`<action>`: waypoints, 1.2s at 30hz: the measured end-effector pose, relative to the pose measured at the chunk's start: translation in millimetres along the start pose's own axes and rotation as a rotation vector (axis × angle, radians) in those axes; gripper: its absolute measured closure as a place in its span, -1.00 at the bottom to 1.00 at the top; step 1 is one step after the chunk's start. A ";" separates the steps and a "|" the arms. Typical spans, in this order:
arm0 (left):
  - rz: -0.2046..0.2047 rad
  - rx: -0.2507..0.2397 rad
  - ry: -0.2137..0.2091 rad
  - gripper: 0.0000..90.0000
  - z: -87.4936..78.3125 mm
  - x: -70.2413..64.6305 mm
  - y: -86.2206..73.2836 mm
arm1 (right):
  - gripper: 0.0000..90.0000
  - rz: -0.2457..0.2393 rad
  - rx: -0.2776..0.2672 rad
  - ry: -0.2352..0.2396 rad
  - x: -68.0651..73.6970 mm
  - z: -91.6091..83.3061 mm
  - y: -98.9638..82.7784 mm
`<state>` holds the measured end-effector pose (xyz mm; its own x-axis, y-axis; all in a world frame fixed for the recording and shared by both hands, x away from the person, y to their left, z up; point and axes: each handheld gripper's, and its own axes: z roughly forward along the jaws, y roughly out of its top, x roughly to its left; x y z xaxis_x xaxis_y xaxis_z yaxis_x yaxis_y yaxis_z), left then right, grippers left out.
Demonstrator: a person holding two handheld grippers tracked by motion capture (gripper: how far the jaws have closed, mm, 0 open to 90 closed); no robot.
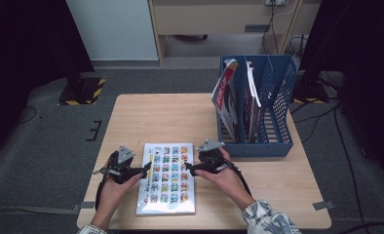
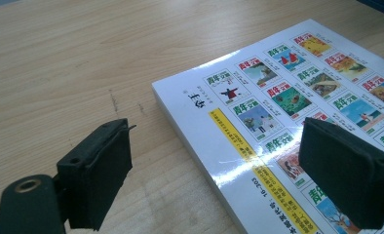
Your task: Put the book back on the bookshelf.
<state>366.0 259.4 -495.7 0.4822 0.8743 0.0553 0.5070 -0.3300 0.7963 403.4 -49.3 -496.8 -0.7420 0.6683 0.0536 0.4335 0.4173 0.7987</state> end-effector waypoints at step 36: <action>-0.069 0.102 -0.070 -0.74 10.7 -1.4 -13.1 | -0.69 0.090 0.102 0.070 6.1 35.9 -15.0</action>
<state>366.4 258.7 -512.6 0.4904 0.8705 -0.0427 0.6092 -0.3074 0.7310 410.7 -29.3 -529.9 -0.7302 0.6626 0.1668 0.5471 0.4207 0.7237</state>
